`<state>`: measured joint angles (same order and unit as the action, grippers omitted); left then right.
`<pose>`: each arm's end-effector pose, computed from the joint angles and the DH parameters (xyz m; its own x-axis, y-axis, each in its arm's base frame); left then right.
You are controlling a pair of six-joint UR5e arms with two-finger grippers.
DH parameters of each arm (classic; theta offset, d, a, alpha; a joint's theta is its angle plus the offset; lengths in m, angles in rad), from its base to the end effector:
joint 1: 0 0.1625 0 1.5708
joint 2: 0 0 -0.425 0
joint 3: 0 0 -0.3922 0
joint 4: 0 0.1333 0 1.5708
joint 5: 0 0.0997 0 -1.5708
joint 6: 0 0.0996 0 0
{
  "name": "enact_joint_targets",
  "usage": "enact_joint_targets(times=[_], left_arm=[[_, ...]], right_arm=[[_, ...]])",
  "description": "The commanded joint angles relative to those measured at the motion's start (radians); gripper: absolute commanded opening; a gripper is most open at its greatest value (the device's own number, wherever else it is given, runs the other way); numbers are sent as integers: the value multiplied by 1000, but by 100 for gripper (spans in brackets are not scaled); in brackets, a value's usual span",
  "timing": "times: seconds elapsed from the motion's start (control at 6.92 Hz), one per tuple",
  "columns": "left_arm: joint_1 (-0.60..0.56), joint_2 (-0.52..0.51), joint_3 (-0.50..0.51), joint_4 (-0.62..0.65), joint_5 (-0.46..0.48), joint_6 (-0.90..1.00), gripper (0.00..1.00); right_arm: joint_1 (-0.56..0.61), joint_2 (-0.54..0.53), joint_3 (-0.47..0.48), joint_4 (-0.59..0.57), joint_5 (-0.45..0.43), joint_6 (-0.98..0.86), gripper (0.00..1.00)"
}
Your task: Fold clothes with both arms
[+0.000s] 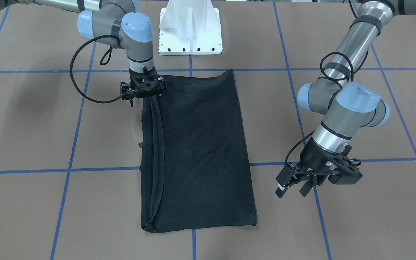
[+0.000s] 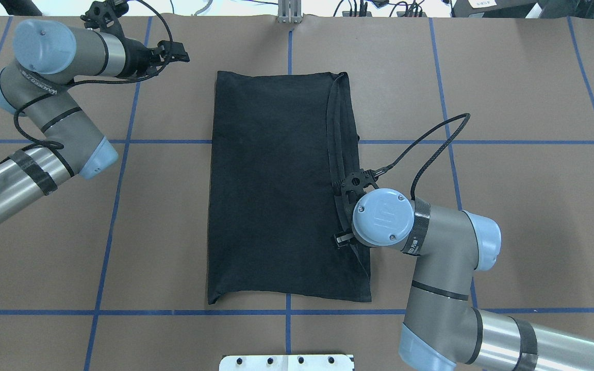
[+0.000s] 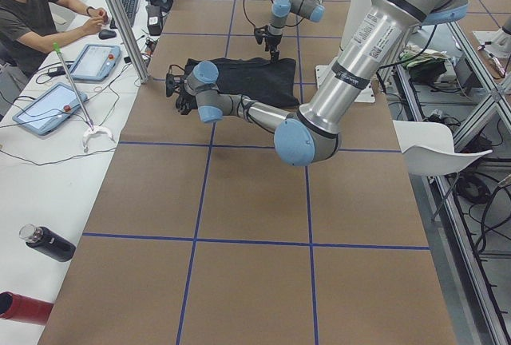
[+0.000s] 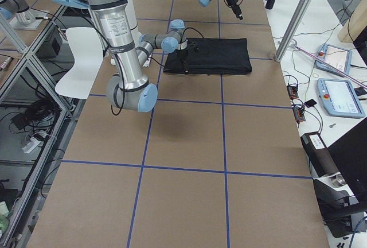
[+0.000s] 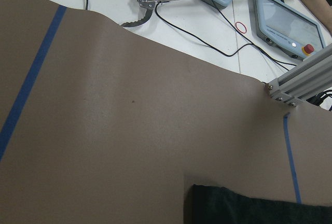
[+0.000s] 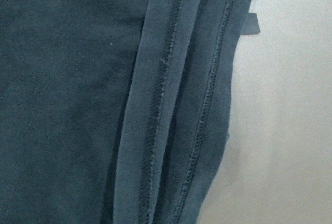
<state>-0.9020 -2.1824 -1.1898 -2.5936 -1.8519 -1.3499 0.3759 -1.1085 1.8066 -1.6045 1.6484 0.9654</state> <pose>0.3808 -0.6523 0.3560 0.3182 -0.0631 -0.9459 0.5336 0.8366 0.1237 -0.5397 -0.3480 0.3075 0.7852 -0.3001 0.5417 0.1524 0.9415 0.3007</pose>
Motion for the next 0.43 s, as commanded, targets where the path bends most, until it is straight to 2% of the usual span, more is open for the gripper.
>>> enact_joint_targets(times=[0.0, 0.29], left_arm=[[0, 1, -10, 1, -16, -2, 100], [2, 0, -19, 1, -20, -5, 100]], right_arm=[[20, -22, 0, 0, 14, -1, 98], [57, -60, 4, 6, 50, -37, 98]])
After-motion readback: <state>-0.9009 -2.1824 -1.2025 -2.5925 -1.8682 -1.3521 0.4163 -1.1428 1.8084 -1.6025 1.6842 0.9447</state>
